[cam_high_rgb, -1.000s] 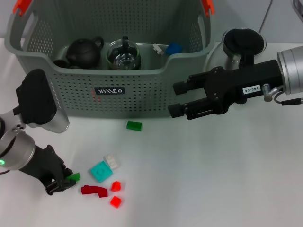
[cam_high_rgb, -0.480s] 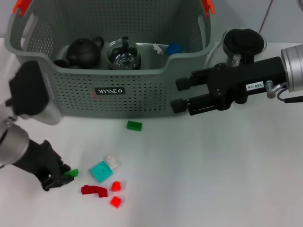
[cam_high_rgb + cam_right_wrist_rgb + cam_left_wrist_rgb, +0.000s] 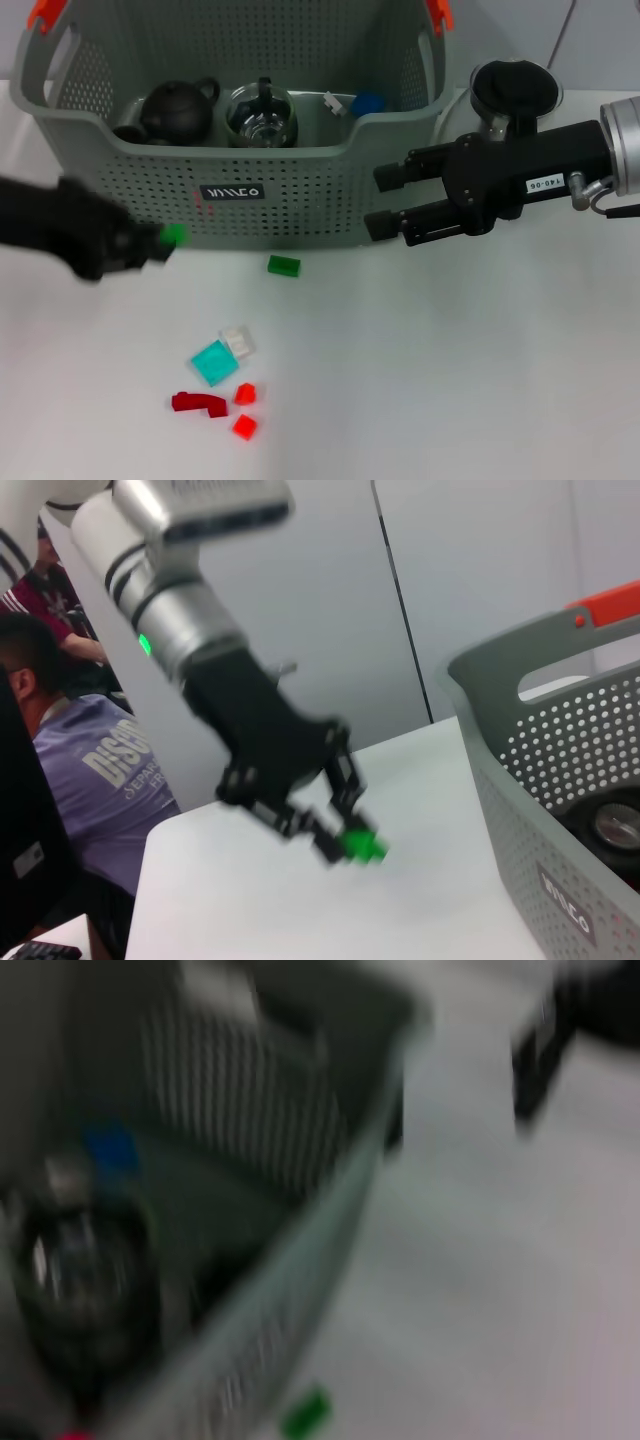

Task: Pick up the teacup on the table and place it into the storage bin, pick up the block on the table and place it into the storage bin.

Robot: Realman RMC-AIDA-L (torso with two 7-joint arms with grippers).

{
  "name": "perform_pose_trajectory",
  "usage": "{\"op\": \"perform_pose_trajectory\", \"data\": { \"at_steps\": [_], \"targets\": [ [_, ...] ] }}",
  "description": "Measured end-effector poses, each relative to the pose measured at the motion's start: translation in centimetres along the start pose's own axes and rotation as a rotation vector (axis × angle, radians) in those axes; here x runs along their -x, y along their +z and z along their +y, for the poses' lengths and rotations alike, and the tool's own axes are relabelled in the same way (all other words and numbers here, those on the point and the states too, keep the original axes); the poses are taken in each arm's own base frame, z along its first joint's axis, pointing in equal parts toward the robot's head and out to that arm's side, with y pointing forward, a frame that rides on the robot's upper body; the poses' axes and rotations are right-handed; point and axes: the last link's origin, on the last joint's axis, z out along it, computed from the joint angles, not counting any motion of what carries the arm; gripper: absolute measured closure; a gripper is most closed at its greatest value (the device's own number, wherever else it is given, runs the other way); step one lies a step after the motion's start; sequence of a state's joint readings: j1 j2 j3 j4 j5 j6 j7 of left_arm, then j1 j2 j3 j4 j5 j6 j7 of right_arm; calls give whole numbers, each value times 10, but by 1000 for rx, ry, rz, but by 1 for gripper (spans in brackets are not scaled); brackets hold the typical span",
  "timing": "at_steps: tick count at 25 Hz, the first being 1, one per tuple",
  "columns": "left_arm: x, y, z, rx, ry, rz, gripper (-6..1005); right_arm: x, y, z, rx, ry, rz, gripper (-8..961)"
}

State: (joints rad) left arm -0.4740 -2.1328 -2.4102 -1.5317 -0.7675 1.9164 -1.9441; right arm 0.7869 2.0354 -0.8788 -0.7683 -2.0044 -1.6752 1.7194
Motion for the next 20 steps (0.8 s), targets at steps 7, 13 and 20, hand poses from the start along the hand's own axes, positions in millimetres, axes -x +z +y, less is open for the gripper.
{"op": "perform_pose_trajectory", "data": {
  "at_steps": [7,13,20],
  "targets": [
    [-46,-9,-28,-35,-65,214,793,1,-5,2,16,-6,4,176],
    [-76,4,-56,-59,-109,275,793,2,-11,2,19,1,0,175],
    [-106,37,-98,-188,-197,285,832,3,-16,1,16,2,-7,175]
  ]
}}
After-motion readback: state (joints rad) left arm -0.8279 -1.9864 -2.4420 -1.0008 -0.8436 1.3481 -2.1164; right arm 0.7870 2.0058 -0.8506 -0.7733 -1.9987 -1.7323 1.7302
